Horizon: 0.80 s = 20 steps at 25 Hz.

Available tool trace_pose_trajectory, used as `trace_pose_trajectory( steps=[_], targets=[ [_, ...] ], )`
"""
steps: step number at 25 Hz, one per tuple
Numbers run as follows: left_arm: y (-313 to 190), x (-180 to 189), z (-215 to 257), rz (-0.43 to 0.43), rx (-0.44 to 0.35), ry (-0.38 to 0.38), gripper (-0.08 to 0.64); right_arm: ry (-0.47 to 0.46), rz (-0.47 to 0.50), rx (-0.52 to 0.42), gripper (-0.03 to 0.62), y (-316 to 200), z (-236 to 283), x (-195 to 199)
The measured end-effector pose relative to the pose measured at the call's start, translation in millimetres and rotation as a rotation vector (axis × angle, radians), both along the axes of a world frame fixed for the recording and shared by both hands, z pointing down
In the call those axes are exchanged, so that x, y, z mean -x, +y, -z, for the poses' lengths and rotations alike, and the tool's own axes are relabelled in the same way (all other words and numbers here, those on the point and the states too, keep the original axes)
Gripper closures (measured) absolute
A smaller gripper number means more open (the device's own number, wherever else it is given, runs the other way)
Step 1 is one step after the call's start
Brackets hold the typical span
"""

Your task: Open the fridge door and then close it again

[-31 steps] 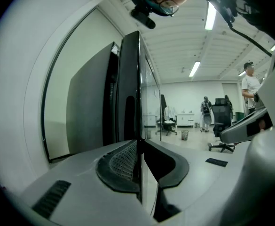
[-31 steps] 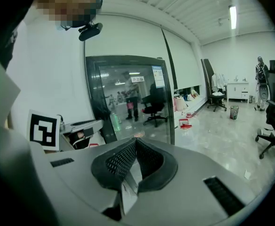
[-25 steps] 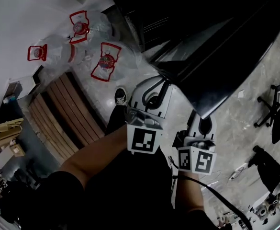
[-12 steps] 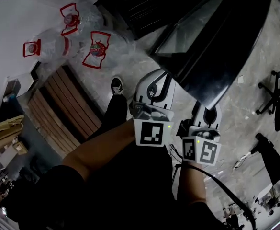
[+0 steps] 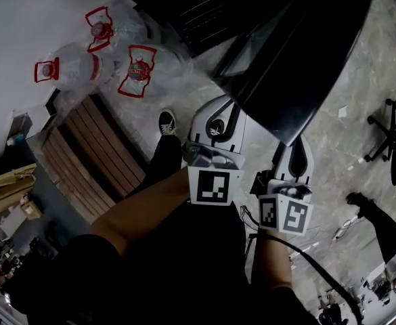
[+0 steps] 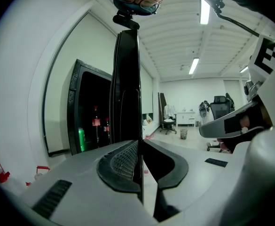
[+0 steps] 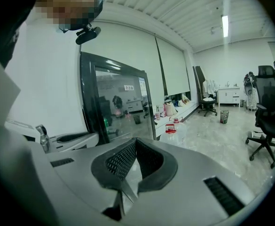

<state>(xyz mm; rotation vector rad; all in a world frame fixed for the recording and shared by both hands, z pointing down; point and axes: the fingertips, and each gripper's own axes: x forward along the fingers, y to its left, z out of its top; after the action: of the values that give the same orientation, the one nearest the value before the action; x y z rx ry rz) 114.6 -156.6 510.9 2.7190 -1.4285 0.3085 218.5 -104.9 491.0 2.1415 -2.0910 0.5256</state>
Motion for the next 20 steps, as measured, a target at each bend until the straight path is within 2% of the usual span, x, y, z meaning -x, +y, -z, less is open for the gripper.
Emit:
trace_pose_trajectory(
  steps=[5,9,20],
  targets=[
    [-3.5,6.2,0.5,-0.001,-0.006,0.001,0.522,-0.03,0.013,-0.006,0.577,-7.3,-2.6,8.5],
    [-11.8,16.4,0.3,0.02,-0.007,0.002,0.522,0.01,0.031,0.048,0.577,-9.0,-14.2,10.1],
    [-61.6,71.0,0.9,0.093,-0.046,-0.011,0.509,0.013,0.101,0.064,0.577,-38.8,-17.9,42.7]
  ],
)
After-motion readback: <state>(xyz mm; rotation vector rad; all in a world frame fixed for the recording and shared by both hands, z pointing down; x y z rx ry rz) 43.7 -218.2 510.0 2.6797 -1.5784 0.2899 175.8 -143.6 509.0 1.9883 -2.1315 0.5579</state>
